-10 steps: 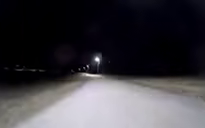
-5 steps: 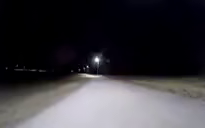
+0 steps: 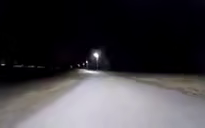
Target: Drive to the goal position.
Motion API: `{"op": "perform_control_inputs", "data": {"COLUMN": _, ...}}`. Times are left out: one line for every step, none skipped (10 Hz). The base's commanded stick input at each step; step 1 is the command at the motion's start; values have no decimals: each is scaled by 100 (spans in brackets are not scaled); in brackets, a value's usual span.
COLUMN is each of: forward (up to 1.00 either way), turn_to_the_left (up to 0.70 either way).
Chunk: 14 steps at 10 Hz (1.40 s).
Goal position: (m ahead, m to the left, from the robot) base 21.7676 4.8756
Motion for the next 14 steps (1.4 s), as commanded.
{"op": "perform_control_inputs", "data": {"forward": 100, "turn_to_the_left": -17}}
{"op": "perform_control_inputs", "data": {"forward": 100, "turn_to_the_left": -9}}
{"op": "perform_control_inputs", "data": {"forward": 100, "turn_to_the_left": -1}}
{"op": "perform_control_inputs", "data": {"forward": 100, "turn_to_the_left": 0}}
{"op": "perform_control_inputs", "data": {"forward": 100, "turn_to_the_left": 0}}
{"op": "perform_control_inputs", "data": {"forward": 100, "turn_to_the_left": 0}}
{"op": "perform_control_inputs", "data": {"forward": 100, "turn_to_the_left": 0}}
{"op": "perform_control_inputs", "data": {"forward": 100, "turn_to_the_left": 0}}
{"op": "perform_control_inputs", "data": {"forward": 100, "turn_to_the_left": 0}}
{"op": "perform_control_inputs", "data": {"forward": 100, "turn_to_the_left": 0}}
{"op": "perform_control_inputs", "data": {"forward": 100, "turn_to_the_left": 0}}
{"op": "perform_control_inputs", "data": {"forward": 100, "turn_to_the_left": 0}}
{"op": "perform_control_inputs", "data": {"forward": 100, "turn_to_the_left": 0}}
{"op": "perform_control_inputs", "data": {"forward": 100, "turn_to_the_left": 0}}
